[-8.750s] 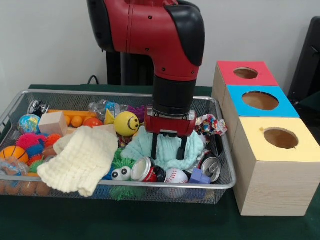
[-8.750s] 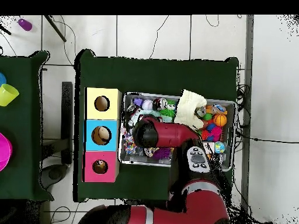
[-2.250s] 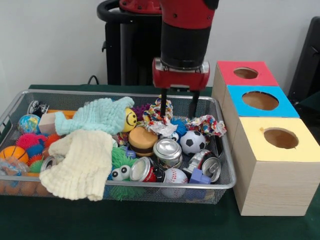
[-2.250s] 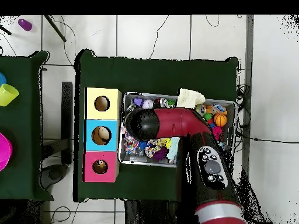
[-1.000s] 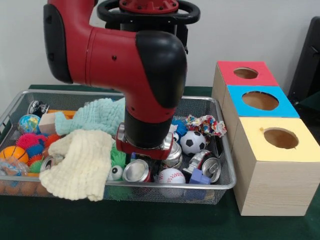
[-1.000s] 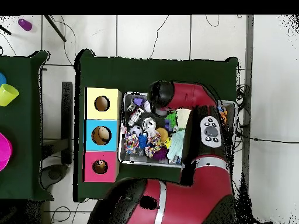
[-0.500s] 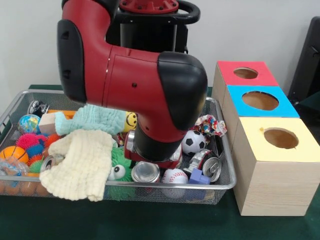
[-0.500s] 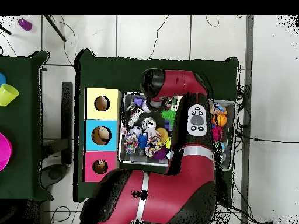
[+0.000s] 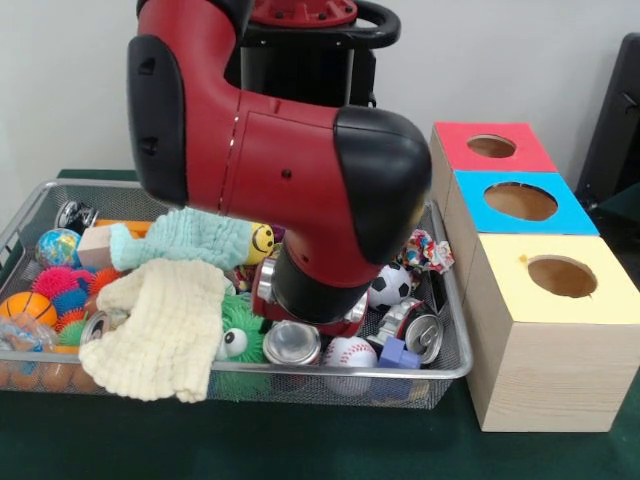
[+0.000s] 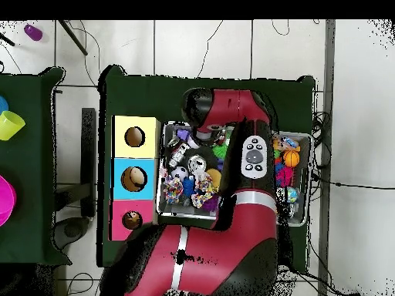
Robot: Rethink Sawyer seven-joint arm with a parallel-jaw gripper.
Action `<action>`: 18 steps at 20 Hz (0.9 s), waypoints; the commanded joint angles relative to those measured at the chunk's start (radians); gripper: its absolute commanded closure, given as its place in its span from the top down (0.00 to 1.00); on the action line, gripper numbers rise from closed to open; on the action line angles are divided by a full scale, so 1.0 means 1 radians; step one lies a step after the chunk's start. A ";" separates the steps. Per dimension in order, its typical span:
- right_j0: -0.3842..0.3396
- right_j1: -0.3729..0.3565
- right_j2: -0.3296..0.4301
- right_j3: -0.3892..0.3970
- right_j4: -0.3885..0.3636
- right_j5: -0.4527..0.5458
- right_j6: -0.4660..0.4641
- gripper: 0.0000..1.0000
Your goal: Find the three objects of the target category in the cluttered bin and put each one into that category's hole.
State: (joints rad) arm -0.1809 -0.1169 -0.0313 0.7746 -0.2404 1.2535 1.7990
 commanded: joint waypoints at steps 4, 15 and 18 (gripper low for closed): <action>0.041 -0.080 -0.009 -0.024 0.013 -0.066 0.193 1.00; 0.042 -0.109 -0.018 -0.034 0.036 -0.046 0.174 1.00; 0.045 -0.110 -0.019 -0.048 0.037 -0.029 0.176 1.00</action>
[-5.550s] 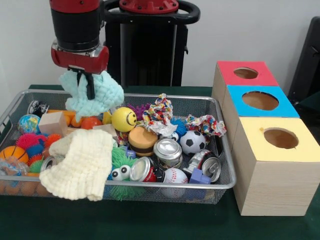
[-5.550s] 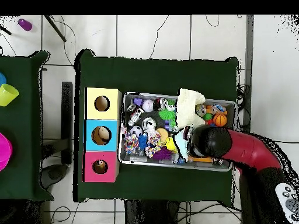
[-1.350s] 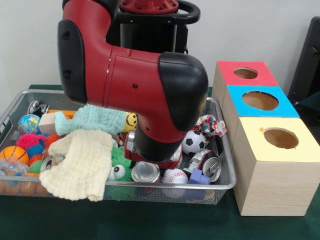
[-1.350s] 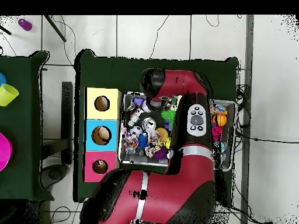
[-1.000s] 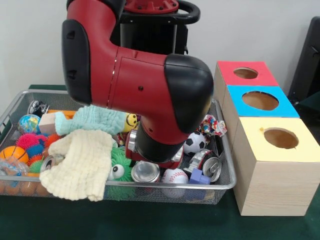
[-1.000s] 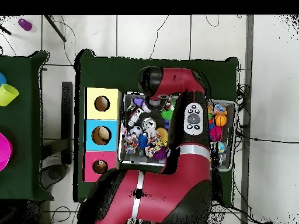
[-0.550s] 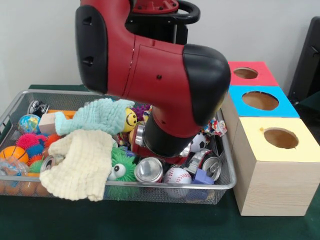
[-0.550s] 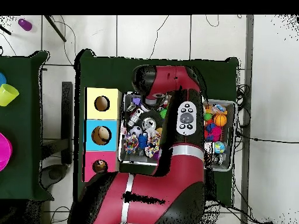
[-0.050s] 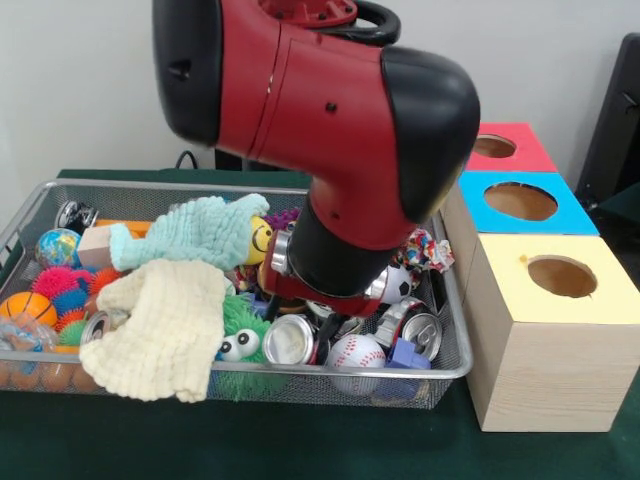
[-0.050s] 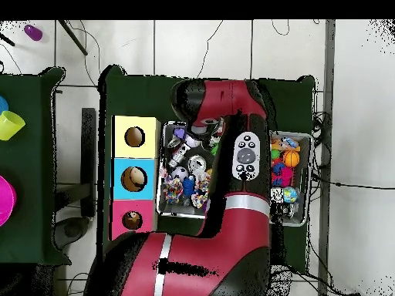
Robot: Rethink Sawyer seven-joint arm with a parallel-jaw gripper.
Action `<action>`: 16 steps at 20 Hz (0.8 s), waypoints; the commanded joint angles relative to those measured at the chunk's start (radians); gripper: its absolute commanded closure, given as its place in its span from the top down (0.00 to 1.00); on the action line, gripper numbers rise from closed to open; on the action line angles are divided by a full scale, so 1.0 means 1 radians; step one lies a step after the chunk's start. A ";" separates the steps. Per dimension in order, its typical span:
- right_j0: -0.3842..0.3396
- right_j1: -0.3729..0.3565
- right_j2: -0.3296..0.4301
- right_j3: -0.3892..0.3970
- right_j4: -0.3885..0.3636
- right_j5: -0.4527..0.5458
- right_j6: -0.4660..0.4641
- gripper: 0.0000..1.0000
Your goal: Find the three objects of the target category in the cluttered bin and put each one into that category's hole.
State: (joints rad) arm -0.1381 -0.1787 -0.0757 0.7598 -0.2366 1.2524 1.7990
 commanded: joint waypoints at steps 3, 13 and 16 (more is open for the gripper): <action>0.006 -0.071 0.018 -0.004 0.035 -0.033 0.180 1.00; 0.016 -0.083 0.009 0.012 0.043 -0.022 0.194 1.00; 0.023 -0.082 0.009 0.009 0.046 -0.016 0.204 1.00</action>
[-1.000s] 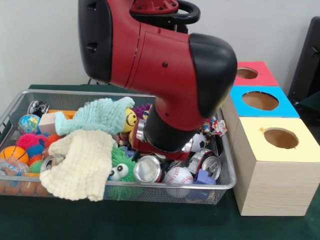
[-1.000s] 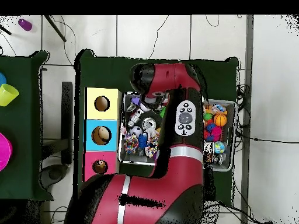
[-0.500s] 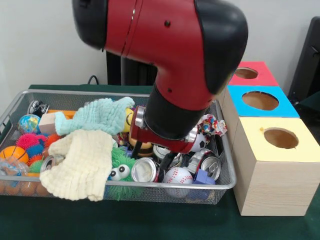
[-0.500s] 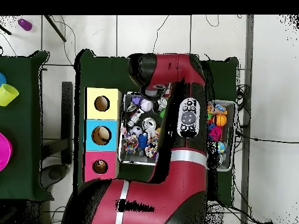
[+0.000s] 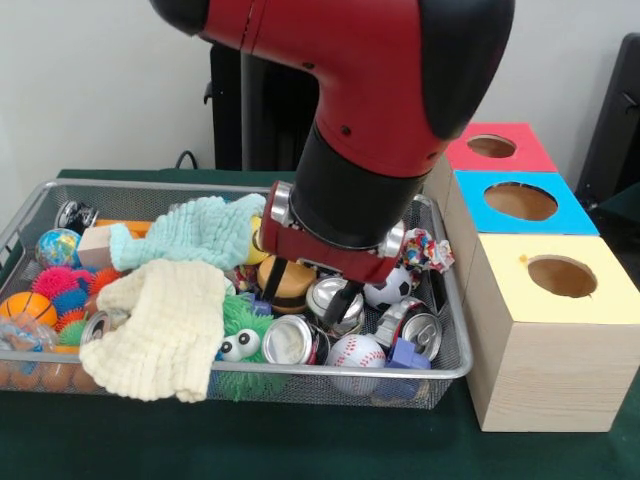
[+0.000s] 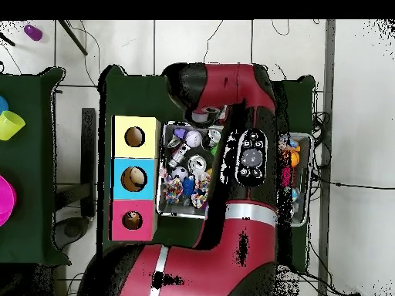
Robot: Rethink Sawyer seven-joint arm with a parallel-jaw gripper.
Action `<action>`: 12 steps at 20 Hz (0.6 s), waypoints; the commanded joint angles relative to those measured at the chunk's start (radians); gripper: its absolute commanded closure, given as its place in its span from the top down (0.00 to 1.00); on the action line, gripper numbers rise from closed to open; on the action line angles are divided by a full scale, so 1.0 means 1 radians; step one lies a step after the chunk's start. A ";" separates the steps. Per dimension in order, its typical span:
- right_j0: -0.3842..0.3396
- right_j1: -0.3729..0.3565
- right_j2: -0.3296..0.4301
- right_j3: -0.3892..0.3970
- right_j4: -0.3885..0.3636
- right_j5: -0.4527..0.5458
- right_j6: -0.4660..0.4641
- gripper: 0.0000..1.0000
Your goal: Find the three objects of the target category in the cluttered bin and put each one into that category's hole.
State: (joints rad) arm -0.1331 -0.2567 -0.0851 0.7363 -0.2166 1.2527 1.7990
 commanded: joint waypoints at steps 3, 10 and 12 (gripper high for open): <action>0.023 0.004 0.022 0.035 0.028 -0.027 0.217 1.00; 0.027 0.006 0.044 0.114 0.039 -0.124 0.212 1.00; 0.017 -0.005 0.073 0.145 0.024 -0.207 0.108 1.00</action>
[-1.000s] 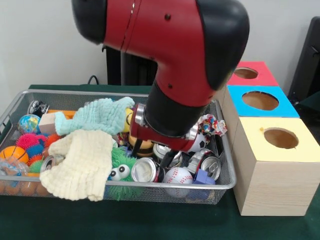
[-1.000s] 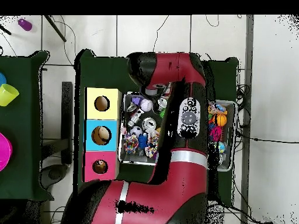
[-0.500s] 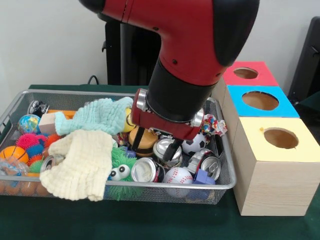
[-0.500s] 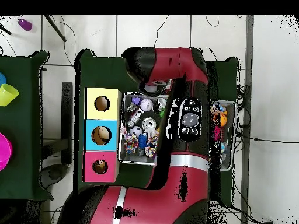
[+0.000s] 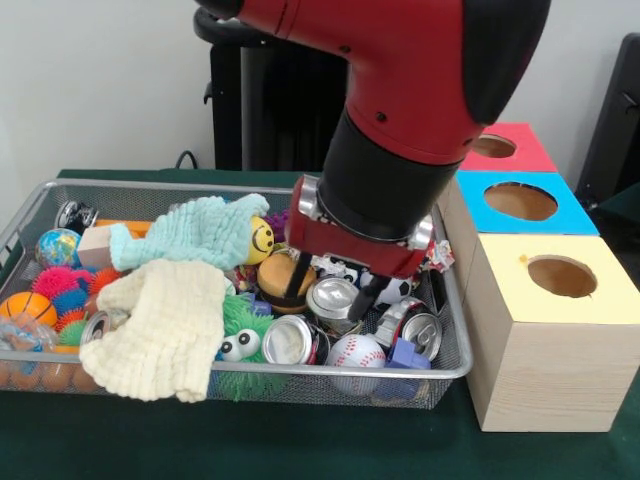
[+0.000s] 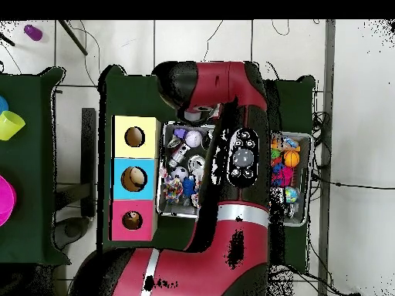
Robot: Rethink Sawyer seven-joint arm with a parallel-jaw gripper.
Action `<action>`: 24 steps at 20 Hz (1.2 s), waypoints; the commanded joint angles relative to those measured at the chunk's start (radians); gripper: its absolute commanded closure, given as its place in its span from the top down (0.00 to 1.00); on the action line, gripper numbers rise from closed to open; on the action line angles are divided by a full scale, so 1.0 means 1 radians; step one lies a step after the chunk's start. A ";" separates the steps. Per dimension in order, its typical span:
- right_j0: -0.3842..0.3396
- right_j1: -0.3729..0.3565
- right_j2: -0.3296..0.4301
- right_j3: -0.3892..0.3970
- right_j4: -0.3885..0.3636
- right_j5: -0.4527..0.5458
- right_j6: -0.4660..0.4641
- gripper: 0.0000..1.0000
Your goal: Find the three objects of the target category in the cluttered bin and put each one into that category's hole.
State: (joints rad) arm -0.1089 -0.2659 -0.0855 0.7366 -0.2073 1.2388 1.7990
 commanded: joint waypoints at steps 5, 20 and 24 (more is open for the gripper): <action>-0.050 -0.080 0.170 0.291 -0.029 -0.432 -0.204 1.00; -0.164 -0.272 0.351 0.633 -0.167 -0.660 -0.302 1.00; -0.155 -0.323 0.330 0.692 -0.161 -0.643 -0.215 1.00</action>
State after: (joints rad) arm -0.2628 -0.4904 0.1491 1.1961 -0.3286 0.5192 1.7284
